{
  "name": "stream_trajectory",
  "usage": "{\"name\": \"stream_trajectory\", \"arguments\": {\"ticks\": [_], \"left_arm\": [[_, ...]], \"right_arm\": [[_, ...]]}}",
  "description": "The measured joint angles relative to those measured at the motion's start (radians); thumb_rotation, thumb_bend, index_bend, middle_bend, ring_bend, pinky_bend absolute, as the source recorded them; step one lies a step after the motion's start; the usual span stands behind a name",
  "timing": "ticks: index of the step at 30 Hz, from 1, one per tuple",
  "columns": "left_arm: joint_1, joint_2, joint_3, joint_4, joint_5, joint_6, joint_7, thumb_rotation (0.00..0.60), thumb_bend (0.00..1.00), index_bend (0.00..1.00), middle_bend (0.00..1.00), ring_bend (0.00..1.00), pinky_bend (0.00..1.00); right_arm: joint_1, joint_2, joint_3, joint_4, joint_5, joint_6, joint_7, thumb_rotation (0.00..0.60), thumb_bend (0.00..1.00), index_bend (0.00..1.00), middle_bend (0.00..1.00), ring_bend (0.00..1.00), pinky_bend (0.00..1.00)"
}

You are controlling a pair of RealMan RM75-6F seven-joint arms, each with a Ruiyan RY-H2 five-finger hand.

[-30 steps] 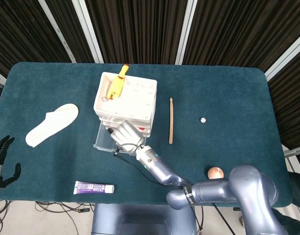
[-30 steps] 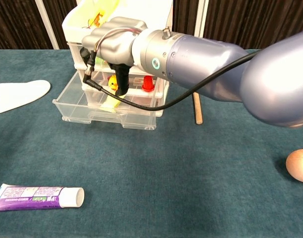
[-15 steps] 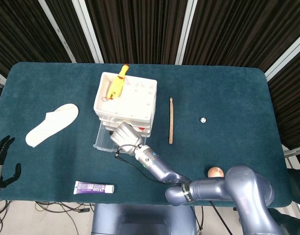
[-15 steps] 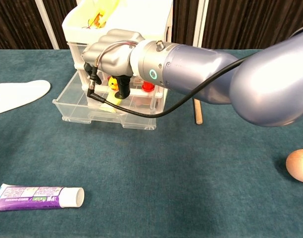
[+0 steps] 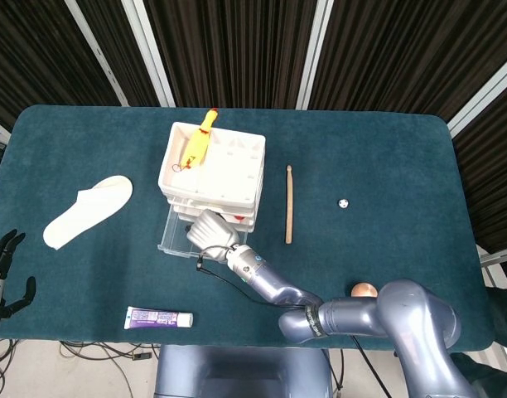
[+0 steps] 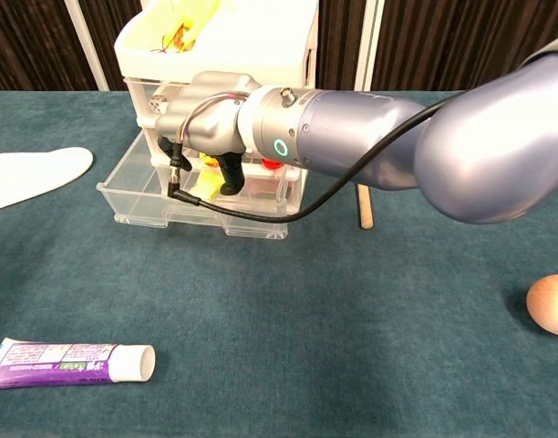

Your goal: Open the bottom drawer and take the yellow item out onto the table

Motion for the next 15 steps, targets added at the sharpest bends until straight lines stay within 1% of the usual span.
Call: {"name": "stream_trajectory", "arguments": {"ticks": [15], "left_arm": [[0.000,0.000,-0.002,-0.001,-0.005,-0.002,0.002,0.600,0.51,0.03,0.00,0.00,0.00]], "right_arm": [[0.021,-0.035,-0.003,0.083,-0.019,-0.059,0.011,0.600,0.31,0.40,1.00,1.00,1.00]]}}
